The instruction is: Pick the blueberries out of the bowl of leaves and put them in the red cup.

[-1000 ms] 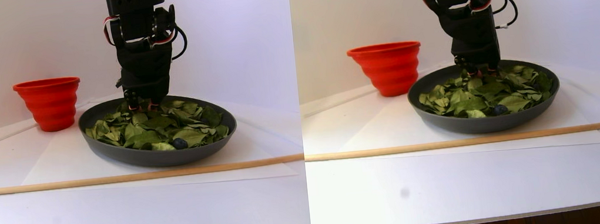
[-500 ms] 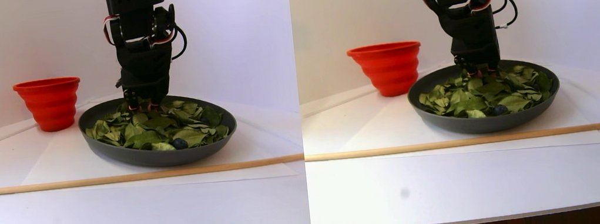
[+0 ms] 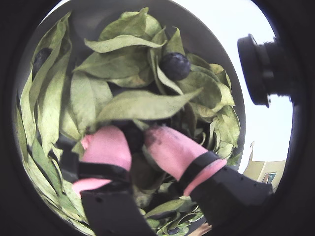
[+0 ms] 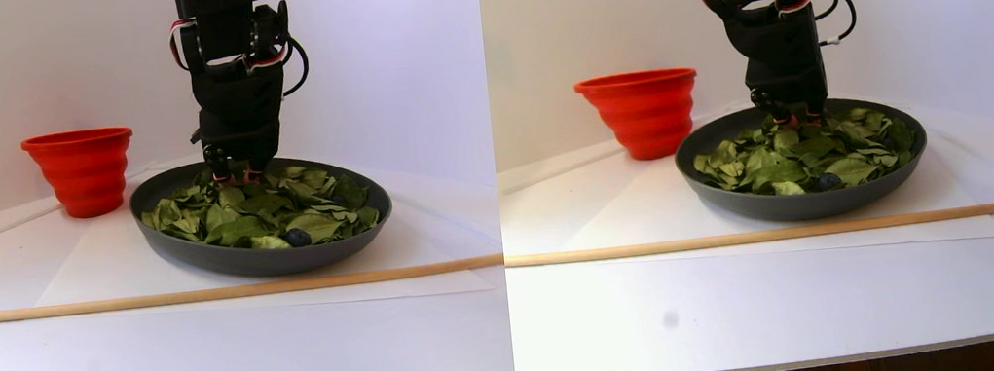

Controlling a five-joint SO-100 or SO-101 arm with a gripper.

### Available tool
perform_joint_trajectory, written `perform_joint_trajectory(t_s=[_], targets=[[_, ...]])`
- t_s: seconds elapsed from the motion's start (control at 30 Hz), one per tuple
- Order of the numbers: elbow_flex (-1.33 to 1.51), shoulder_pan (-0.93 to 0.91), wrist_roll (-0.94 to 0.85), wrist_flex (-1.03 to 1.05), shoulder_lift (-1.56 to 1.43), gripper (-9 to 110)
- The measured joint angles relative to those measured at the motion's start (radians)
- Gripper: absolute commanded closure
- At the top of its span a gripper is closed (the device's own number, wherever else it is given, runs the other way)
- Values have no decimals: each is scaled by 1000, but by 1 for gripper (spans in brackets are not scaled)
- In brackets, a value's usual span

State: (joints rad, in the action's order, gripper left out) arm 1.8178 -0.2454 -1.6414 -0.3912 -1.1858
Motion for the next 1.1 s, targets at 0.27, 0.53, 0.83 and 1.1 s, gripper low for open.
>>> perform_joint_trajectory(t_s=[0.27, 0.53, 0.83, 1.1], targets=[[9, 5, 3, 15, -15, 92], [9, 5, -5, 15, -15, 84], [9, 3, -25, 15, -15, 86], [9, -11, -25, 15, -15, 86]])
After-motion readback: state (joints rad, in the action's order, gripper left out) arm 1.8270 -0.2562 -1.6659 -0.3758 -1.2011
